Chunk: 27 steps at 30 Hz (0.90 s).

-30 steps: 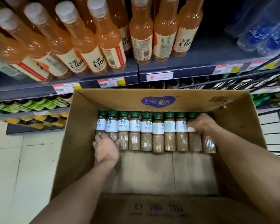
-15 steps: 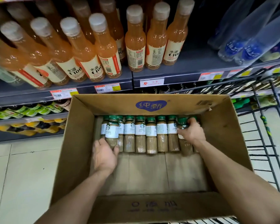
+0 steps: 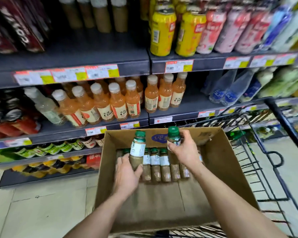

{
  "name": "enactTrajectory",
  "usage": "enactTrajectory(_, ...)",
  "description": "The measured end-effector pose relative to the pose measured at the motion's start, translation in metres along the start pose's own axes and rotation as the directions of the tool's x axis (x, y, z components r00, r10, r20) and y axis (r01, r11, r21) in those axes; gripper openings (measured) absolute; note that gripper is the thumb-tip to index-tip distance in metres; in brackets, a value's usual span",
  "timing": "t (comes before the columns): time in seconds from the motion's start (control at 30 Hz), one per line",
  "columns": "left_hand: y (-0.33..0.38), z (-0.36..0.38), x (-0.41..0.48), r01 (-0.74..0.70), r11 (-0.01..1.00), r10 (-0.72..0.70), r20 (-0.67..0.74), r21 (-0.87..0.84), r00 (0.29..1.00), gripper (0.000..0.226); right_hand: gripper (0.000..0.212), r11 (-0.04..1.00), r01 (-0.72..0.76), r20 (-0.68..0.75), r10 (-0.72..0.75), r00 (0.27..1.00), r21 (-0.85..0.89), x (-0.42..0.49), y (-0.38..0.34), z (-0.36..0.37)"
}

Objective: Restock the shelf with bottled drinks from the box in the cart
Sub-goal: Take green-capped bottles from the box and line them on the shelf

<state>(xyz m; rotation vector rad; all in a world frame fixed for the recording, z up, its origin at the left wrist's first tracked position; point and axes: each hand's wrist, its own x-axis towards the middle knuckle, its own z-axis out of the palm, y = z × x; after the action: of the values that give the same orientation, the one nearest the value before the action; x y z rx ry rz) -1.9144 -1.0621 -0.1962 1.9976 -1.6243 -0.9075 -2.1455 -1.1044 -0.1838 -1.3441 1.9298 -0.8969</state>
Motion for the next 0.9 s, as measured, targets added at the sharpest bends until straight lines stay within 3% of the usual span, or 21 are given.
enactTrajectory(0.33, 0.027, -0.123, 0.006, -0.218, 0.970, 0.198, -0.167, -0.112, 0.966, 0.052, 0.057, 0.971, 0.227, -0.101, -0.219, 0.971, 0.075, -0.042, -0.147, 0.016)
enactTrajectory(0.53, 0.034, -0.191, 0.005, -0.334, 0.930, 0.290, -0.251, -0.155, 0.924, 0.062, 0.058, 0.931, 0.342, -0.154, -0.322, 0.934, 0.128, -0.059, -0.222, 0.016)
enactTrajectory(0.9, 0.085, -0.264, 0.056, -0.394, 0.901, 0.290, -0.422, -0.183, 0.859, 0.055, 0.057, 0.859, 0.490, -0.202, -0.458, 0.865, 0.151, -0.010, -0.335, -0.002)
